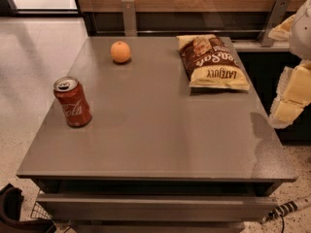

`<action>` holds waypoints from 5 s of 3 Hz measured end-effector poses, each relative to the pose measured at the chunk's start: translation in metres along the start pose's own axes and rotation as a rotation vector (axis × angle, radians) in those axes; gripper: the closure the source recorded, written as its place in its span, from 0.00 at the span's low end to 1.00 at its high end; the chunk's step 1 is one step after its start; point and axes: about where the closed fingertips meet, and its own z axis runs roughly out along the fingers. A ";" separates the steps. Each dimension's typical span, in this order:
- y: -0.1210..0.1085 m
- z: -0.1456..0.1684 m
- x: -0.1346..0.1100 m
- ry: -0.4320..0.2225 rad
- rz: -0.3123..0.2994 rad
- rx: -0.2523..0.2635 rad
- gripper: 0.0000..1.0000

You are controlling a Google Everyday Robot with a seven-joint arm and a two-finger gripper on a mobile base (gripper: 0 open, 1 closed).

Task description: Pick orange

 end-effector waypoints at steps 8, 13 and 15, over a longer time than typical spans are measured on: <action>-0.154 0.084 -0.205 -0.763 0.398 0.371 0.00; -0.204 0.268 -0.307 -0.884 0.372 0.108 0.00; -0.199 0.288 -0.345 -0.973 0.348 0.024 0.00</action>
Offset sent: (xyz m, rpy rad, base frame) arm 0.0509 0.0209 -0.0032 0.1821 -0.1683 -0.0465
